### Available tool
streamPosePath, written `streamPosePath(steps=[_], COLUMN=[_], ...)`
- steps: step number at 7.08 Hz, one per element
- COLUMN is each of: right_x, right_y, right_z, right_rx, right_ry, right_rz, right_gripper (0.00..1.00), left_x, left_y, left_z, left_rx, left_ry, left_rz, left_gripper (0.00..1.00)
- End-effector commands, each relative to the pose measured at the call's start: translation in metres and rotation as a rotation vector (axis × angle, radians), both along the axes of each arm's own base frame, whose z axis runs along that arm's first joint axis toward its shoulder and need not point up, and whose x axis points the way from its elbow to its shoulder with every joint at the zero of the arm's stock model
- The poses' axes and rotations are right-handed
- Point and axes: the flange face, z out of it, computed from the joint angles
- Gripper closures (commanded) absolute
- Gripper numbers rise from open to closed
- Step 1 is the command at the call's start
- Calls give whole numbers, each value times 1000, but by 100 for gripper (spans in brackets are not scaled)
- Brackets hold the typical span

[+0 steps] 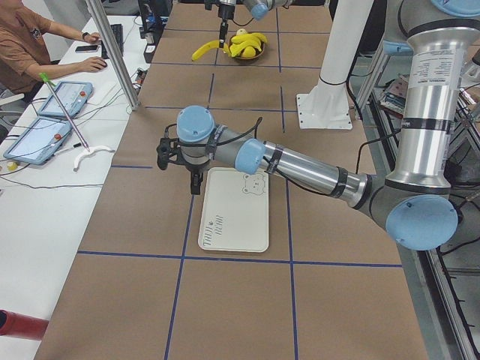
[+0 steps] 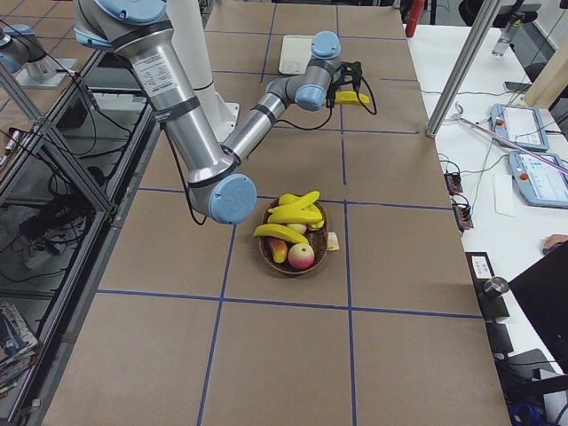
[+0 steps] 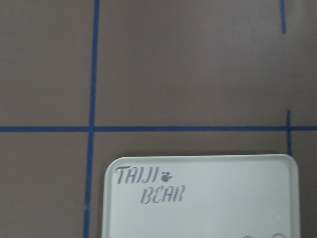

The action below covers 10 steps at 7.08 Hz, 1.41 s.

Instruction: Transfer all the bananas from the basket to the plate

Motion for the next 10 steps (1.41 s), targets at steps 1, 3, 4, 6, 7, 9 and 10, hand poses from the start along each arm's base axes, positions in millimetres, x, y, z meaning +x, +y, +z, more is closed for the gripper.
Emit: streamPosePath(steps=[1,3,4,6,7,9,10], right_x=[-60,-93,-103,-109,-107,-104,-102], right_y=[52,83,92,103,104,108,108], right_z=[-42,-72,-80,-93,-99,-108,-111], right_rx=[-25,-1,12,29,37,54,64], right_ry=[-53,-90,-98,-121,-134,-150,-156], right_rz=[46,31,34,23,26,49,66], right_gripper=[99,99,99,99,99,99,99], left_x=[81,165,200,270,290,321,334], left_y=[-10,-1,7,20,30,45,52], left_z=[-74,-156,-197,-274,-280,-290,-291], left_rx=[-78,-161,-203,-285,-303,-309,-308], left_ry=[163,306,344,421,431,457,455], left_rz=[-36,-8,-8,-59,-61,-66,-61], left_gripper=[1,3,2,2,2,2,2])
